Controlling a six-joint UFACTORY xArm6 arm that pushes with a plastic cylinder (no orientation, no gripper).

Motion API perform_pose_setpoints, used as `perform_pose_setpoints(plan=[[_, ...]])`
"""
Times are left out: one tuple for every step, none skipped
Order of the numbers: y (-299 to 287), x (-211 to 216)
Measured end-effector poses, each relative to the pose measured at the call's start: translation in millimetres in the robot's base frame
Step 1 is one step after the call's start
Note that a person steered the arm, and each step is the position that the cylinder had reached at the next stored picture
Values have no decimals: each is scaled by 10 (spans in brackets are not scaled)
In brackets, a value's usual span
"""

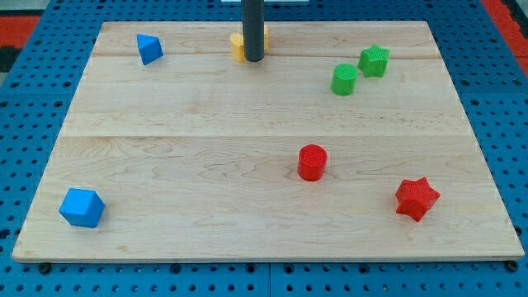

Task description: Nudge the yellow hexagon left a bit

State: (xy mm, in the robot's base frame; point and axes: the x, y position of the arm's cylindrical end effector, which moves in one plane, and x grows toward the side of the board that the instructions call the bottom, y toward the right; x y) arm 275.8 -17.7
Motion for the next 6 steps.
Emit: perform_pose_setpoints(plan=[[226, -5], [566, -24], [564, -240], [266, -489], [3, -517], [64, -494]])
